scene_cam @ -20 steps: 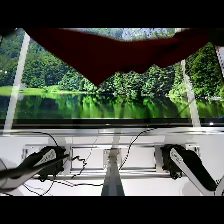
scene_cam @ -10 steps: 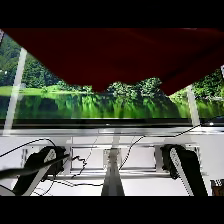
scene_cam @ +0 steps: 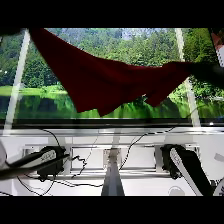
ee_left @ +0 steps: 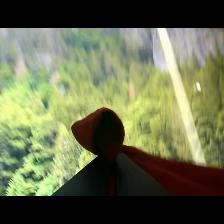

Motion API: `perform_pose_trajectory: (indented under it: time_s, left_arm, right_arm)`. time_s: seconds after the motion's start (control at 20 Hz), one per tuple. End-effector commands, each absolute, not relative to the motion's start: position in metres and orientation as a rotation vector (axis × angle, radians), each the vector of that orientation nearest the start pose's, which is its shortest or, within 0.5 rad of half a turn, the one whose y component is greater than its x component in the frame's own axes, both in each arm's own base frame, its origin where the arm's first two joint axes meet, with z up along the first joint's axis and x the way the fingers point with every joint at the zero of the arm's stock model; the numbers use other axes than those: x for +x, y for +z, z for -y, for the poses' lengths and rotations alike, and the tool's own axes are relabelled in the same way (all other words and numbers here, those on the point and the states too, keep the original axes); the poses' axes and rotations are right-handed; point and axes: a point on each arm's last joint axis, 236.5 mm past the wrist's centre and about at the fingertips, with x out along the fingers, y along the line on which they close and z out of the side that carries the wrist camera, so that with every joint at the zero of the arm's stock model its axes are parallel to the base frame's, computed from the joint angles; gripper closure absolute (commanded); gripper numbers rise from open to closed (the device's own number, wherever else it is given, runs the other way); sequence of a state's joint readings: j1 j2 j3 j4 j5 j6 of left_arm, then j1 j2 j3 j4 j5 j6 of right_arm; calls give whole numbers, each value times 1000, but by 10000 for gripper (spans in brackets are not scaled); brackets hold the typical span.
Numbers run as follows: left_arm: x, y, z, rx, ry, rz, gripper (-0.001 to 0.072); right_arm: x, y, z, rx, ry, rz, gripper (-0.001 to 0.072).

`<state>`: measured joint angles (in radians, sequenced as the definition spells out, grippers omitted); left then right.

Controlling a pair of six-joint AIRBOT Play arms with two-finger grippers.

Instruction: Fold the clothes and pants, and hang the long-sleeved shirts on hangers.

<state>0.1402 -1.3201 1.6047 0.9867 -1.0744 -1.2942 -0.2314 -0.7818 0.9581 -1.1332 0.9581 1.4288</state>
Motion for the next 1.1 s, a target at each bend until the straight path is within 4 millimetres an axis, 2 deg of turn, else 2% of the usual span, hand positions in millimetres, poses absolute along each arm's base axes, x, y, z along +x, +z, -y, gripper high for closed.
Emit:
perform_pose_trajectory:
  time_s: [0.0,0.1,0.25,0.3,0.4,0.5,0.6,0.65,0.7,0.75,0.8,0.85,0.9,0.95,1.05]
  left_arm:
    - [515,107,96,-277,-416,-897,688]
    - [530,81,110,-280,-416,-904,688]
    - [529,70,121,-263,-440,-928,688]
    - [520,70,124,-226,-475,-949,688]
    - [487,66,131,-106,-602,-1029,688]
    - [464,60,121,-71,-617,-1102,688]
    - [450,55,105,-111,-586,-1130,673]
    - [437,51,99,-135,-588,-1170,480]
    - [421,48,96,-148,-608,-1213,191]
    - [407,47,92,-154,-629,-1245,141]
    - [394,50,90,-159,-653,-1254,249]
    - [384,55,88,-158,-667,-1236,463]
    - [375,60,88,-162,-688,-1207,611]
    - [365,67,91,-188,-706,-1171,669]
    - [347,74,99,-278,-712,-1100,687]
  right_arm:
    - [376,79,8,416,24,-795,698]
    - [383,64,11,427,12,-820,698]
    - [388,62,15,427,-1,-808,698]
    - [389,63,16,424,-3,-803,698]
    - [390,63,17,419,-7,-797,698]
    - [390,63,17,419,-7,-798,698]
    - [390,63,17,420,-7,-798,698]
    - [390,63,17,420,-6,-799,698]
    - [390,63,17,420,-7,-798,698]
    - [390,63,17,420,-7,-798,698]
    - [390,63,17,420,-6,-799,698]
    - [389,63,17,420,-6,-801,698]
    - [388,62,16,420,-3,-807,698]
    - [387,61,15,421,-1,-816,698]
    - [386,60,15,421,1,-820,698]
